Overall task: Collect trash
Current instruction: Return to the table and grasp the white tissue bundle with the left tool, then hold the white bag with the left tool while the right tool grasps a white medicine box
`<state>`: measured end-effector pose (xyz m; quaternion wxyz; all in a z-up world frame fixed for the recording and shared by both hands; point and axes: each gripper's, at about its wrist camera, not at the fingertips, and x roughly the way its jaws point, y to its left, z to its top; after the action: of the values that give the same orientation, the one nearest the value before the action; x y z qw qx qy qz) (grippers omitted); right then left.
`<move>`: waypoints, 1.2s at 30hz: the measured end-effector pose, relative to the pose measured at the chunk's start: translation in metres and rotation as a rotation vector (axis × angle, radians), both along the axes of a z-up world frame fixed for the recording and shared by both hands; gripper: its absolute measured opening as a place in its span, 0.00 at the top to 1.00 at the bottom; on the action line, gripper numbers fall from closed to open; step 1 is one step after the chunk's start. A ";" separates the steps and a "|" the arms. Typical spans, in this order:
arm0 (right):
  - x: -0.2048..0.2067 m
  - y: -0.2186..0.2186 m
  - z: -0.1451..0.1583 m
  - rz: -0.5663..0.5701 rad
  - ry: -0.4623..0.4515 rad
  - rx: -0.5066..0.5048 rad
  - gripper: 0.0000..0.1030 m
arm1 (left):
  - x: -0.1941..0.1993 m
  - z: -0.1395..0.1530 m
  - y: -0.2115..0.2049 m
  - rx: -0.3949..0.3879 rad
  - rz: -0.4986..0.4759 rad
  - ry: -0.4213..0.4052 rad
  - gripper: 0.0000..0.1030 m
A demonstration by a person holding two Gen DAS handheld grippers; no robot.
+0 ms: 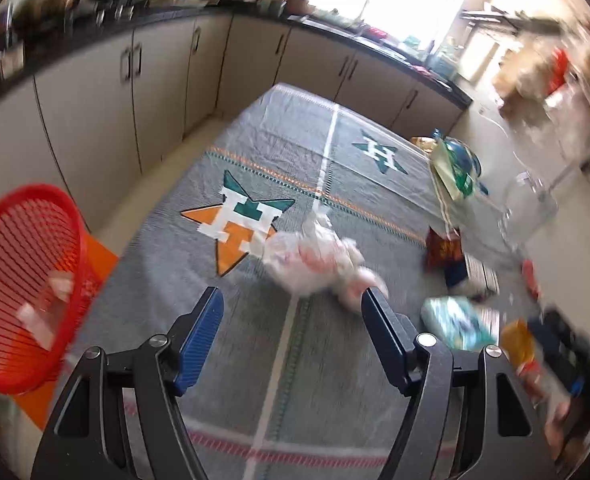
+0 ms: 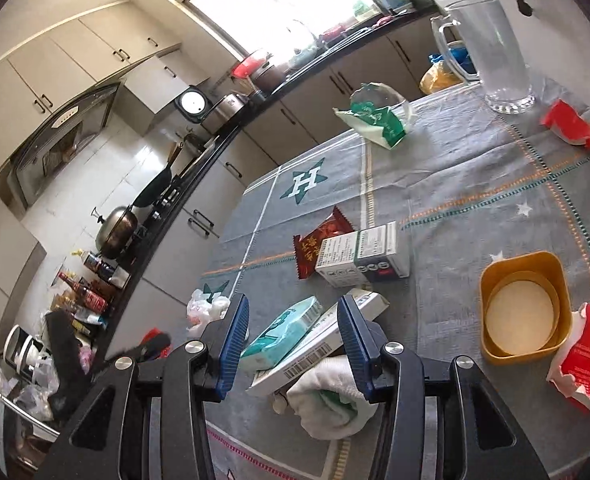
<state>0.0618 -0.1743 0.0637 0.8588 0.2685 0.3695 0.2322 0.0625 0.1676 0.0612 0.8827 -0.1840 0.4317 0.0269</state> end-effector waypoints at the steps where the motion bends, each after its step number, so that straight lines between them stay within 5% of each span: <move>1: -0.001 0.000 0.000 -0.001 0.000 0.003 0.50 | 0.011 -0.003 0.001 -0.011 0.008 0.012 0.32; 8: -0.003 -0.001 0.003 0.003 -0.012 0.019 0.50 | 0.061 -0.029 -0.017 -0.062 -0.034 0.083 0.32; 11: -0.001 0.002 0.000 0.021 -0.005 0.017 0.50 | 0.063 -0.035 -0.037 -0.020 -0.092 0.067 0.41; 15: -0.001 0.015 -0.002 0.055 -0.014 -0.020 0.50 | 0.047 -0.028 -0.054 0.042 -0.141 -0.007 0.60; 25: 0.001 0.035 -0.013 0.071 -0.013 -0.108 0.50 | -0.022 0.006 -0.052 0.203 -0.103 -0.334 0.63; 30: 0.011 0.010 -0.028 -0.067 0.092 -0.126 0.55 | -0.022 0.005 -0.056 0.235 -0.124 -0.344 0.62; 36: 0.023 0.004 -0.050 -0.081 0.188 -0.078 0.54 | -0.023 0.006 -0.059 0.250 -0.128 -0.357 0.63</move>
<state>0.0843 -0.1701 0.0137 0.8389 0.2701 0.4459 0.1568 0.0393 0.1088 0.0674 0.9609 -0.0474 0.2727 -0.0088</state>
